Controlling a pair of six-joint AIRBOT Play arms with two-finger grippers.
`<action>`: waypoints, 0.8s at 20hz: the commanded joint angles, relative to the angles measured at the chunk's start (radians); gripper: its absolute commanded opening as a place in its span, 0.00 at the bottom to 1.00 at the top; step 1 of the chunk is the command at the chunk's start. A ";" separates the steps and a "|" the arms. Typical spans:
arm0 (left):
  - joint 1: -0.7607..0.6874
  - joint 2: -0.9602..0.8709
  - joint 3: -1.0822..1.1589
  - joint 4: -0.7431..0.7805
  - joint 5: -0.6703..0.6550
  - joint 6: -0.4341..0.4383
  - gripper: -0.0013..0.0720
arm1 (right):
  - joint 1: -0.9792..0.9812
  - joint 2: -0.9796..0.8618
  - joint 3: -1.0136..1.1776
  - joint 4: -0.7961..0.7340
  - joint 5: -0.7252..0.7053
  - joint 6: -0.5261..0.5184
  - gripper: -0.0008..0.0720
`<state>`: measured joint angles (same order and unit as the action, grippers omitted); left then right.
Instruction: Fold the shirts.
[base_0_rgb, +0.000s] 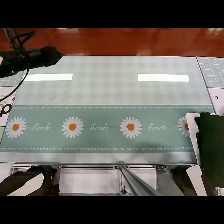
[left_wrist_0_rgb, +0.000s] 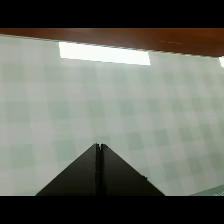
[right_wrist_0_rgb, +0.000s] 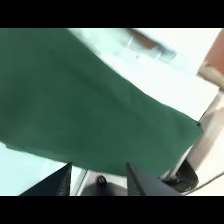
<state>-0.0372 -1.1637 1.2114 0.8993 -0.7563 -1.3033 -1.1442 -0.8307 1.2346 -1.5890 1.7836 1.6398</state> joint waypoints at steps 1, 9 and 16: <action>0.001 -0.018 0.047 -0.001 -0.005 0.001 0.05 | 0.001 -0.059 0.092 0.228 0.076 0.037 0.33; -0.045 -0.077 0.269 -0.001 -0.159 -0.019 0.04 | 0.916 -0.256 0.138 0.616 -0.626 -0.008 0.04; -0.171 -0.241 0.241 0.483 -0.498 -0.312 0.04 | 1.457 -0.643 0.179 0.105 -0.515 0.168 0.04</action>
<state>-0.1711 -1.3506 1.4715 1.1481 -1.1118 -1.4765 0.1471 -1.3441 1.4048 -1.2449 1.2064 1.6997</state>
